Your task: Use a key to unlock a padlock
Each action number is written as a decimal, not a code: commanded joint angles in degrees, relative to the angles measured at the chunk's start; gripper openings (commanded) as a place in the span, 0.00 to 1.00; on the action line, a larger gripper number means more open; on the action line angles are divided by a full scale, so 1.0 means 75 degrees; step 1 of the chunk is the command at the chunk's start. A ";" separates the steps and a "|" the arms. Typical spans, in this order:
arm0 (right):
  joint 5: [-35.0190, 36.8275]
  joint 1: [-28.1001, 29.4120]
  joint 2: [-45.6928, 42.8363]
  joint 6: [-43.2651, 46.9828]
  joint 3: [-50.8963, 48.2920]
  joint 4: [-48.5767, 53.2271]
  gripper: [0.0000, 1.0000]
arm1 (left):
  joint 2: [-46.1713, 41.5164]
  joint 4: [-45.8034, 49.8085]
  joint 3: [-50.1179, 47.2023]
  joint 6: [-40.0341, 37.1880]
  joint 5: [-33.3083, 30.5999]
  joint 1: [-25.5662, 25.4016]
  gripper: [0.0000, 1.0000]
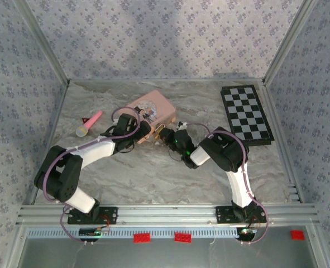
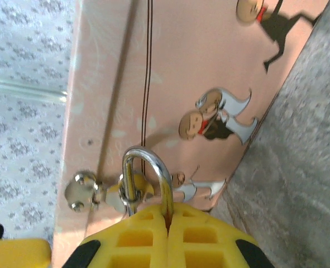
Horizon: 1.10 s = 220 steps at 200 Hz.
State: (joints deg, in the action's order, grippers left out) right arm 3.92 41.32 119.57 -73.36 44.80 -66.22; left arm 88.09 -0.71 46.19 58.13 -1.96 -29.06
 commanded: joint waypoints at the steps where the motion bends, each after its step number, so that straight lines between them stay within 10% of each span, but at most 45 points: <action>1: 0.0628 -0.0065 -0.0280 -0.0291 0.0128 -0.0509 0.00 | 0.0271 0.0552 0.0122 0.0021 -0.0162 -0.0037 0.96; 92: 0.0628 -0.0449 -0.0908 0.0173 -0.0233 0.0325 0.00 | 0.0203 0.0495 0.0053 -0.0055 -0.0161 0.0033 0.96; 220: -0.1159 -0.1195 -0.4692 0.4728 -0.0753 0.6690 0.00 | -0.2612 0.1124 -0.1018 -0.2524 -0.0374 0.0456 1.00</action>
State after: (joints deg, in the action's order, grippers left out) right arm -2.26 32.27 90.56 -47.97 39.13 -29.89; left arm 72.84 5.48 42.02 44.34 -2.68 -26.81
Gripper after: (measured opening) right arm 0.051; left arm 0.999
